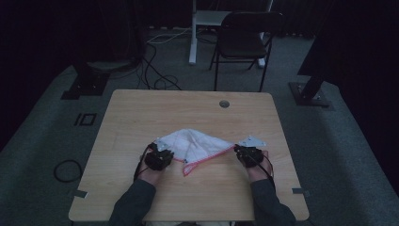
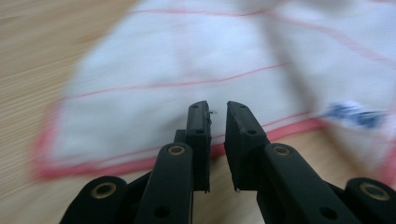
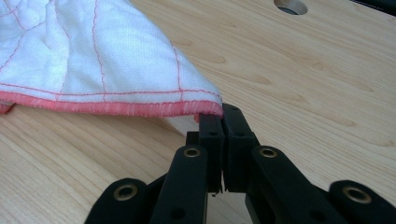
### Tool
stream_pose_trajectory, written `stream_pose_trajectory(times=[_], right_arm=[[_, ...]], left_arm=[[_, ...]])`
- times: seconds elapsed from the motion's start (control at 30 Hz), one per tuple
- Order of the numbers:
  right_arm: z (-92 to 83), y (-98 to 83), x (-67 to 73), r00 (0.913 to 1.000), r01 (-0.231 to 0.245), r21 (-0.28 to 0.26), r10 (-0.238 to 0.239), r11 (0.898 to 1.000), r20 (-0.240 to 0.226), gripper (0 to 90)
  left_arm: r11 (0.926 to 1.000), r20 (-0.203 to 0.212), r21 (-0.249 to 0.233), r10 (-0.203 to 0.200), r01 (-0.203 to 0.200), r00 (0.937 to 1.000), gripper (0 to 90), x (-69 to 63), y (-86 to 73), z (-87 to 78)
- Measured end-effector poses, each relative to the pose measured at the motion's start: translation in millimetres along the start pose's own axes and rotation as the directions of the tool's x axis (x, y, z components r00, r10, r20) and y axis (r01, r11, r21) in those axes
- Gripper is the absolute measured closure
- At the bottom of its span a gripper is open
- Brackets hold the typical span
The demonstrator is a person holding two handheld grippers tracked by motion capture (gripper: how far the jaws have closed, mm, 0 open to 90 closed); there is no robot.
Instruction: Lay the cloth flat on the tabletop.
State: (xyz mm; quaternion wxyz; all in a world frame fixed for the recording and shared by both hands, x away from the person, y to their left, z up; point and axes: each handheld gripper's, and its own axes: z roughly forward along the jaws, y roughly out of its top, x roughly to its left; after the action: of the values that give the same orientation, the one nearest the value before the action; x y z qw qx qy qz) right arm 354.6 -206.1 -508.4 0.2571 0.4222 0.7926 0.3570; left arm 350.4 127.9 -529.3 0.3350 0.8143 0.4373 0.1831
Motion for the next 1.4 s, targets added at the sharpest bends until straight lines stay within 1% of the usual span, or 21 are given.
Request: stream_pose_trajectory(times=[0.07,0.1,0.13,0.17,0.2,0.33,0.4,0.53,0.6,0.7,0.8,0.83,0.87,0.93,0.97,1.03,1.13,1.27,1.33,1.37,1.4], right_arm=[[-0.4,-0.5,-0.9,1.0000,-0.002,-0.001,0.002,1.000,0.001,88.8],[-1.1,-1.2,-1.9,1.0000,-0.001,-0.001,0.001,1.000,0.003,88.7],[-1.1,-1.2,-1.9,1.0000,-0.001,-0.001,0.001,1.000,0.003,88.7],[-1.6,-1.8,-2.4,1.0000,-0.004,-0.002,0.004,1.000,0.005,88.8],[-2.2,-2.4,-3.3,1.0000,-0.006,-0.001,0.006,1.000,0.005,88.8],[-5.9,-4.8,-8.0,0.9997,-0.016,-0.005,0.016,1.000,0.015,88.8],[-7.7,-6.3,-10.0,0.9996,-0.021,-0.005,0.021,1.000,0.018,88.7],[-9.6,-10.2,-11.5,0.9995,-0.024,0.001,0.024,1.000,0.021,88.7],[-9.8,-12.4,-10.4,0.9996,-0.020,0.006,0.020,1.000,0.019,88.8],[-10.1,-16.0,-7.7,0.9997,-0.020,0.008,0.020,1.000,0.011,88.7],[-10.3,-18.4,-5.2,0.9998,-0.018,0.012,0.018,1.000,0.004,88.6],[-10.6,-19.7,-4.0,0.9999,-0.015,0.012,0.015,1.000,0.000,88.6],[-11.5,-22.8,-0.8,0.9999,-0.012,0.015,0.012,1.000,-0.007,88.6],[-12.5,-25.8,1.5,0.9999,-0.009,0.021,0.009,1.000,-0.012,88.1],[-13.2,-27.2,2.1,0.9998,-0.010,0.023,0.010,1.000,-0.019,86.1],[-14.4,-28.8,1.5,0.9994,-0.012,0.028,0.013,1.000,-0.031,77.2],[-18.5,-27.4,-1.4,0.9995,-0.009,0.013,0.010,1.000,-0.029,70.0],[-24.1,-20.2,-4.1,0.9996,-0.011,-0.014,0.011,1.000,-0.027,65.9],[-25.8,-14.9,-4.6,0.9996,-0.009,-0.032,0.008,0.999,-0.027,64.7],[-26.5,-11.9,-4.7,0.9996,-0.010,-0.041,0.009,0.999,-0.028,64.4],[-26.8,-8.9,-4.6,0.9996,-0.008,-0.049,0.006,0.999,-0.029,64.1]], left_arm=[[0.9996,0.029,0.005,0.029,-0.029,0.9992,80.4,-11.6,1.8,5.1],[0.9987,0.031,0.015,0.048,-0.048,0.9984,80.9,-16.1,1.9,7.6],[0.9975,0.025,0.021,0.067,-0.067,0.9975,80.9,-19.0,1.2,9.2],[0.9977,0.024,0.019,0.065,-0.065,0.9976,81.9,-19.5,0.8,9.2],[0.9979,0.027,0.025,0.059,-0.059,0.9979,82.4,-17.9,0.9,8.6],[0.9980,0.005,0.039,0.050,-0.050,0.9987,84.9,-8.9,-1.2,4.9],[0.9984,-0.008,0.043,0.038,-0.037,0.9993,85.3,-2.9,-2.9,2.5],[0.9976,-0.041,0.062,0.035,-0.032,0.9986,85.5,10.2,-6.4,-3.1],[0.9977,-0.052,0.065,0.024,-0.021,0.9984,85.5,16.9,-8.2,-5.3],[0.9974,-0.081,0.072,0.013,-0.007,0.9967,85.4,24.2,-9.2,-7.1],[0.9972,-0.090,0.075,0.006,0.000,0.9959,84.2,27.8,-9.0,-7.2],[0.9967,-0.111,0.080,-0.001,0.010,0.9938,84.2,30.2,-8.5,-6.7],[0.9961,-0.119,0.087,-0.001,0.011,0.9929,84.1,31.4,-8.2,-7.1],[0.9953,-0.114,0.090,-0.026,0.036,0.9932,83.4,32.9,-7.8,-7.5],[0.9958,-0.113,0.084,-0.027,0.037,0.9932,82.7,31.4,-7.9,-7.7],[0.9969,-0.098,0.076,-0.013,0.021,0.9951,81.5,26.6,-7.2,-8.7],[0.9983,-0.078,0.058,0.009,-0.005,0.9969,80.1,15.0,-3.8,-10.5],[0.9981,-0.026,0.049,0.039,-0.038,0.9989,79.1,-2.3,-1.8,-10.5],[0.9975,0.009,0.047,0.053,-0.053,0.9986,78.9,-10.5,-3.2,-11.0],[0.9981,0.023,0.039,0.046,-0.047,0.9987,78.9,-14.8,-4.5,-10.8],[0.9979,0.035,0.039,0.051,-0.052,0.9981,78.8,-18.1,-5.6,-10.9]])
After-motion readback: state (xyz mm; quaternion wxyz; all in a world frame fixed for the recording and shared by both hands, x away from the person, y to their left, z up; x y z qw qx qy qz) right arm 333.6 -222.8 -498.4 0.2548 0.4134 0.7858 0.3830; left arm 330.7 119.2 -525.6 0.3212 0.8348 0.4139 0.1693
